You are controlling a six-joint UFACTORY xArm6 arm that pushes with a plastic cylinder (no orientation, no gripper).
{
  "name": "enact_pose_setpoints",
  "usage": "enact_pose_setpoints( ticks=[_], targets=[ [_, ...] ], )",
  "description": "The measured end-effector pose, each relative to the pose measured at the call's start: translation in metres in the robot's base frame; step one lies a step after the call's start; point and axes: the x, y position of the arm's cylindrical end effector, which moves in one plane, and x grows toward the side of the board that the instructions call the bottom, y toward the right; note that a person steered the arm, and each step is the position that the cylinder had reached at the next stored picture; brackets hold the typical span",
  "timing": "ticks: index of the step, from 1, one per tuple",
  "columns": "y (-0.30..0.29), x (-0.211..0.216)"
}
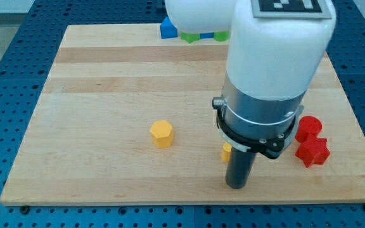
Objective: Nudge the yellow heart a bit right
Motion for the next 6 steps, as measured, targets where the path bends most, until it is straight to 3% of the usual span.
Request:
enact_pose_setpoints(
  ticks=[1,2,4,6],
  targets=[
    [-0.010,-0.062],
    [-0.010,-0.091],
    [-0.043,-0.022],
    [0.018,-0.109]
  ],
)
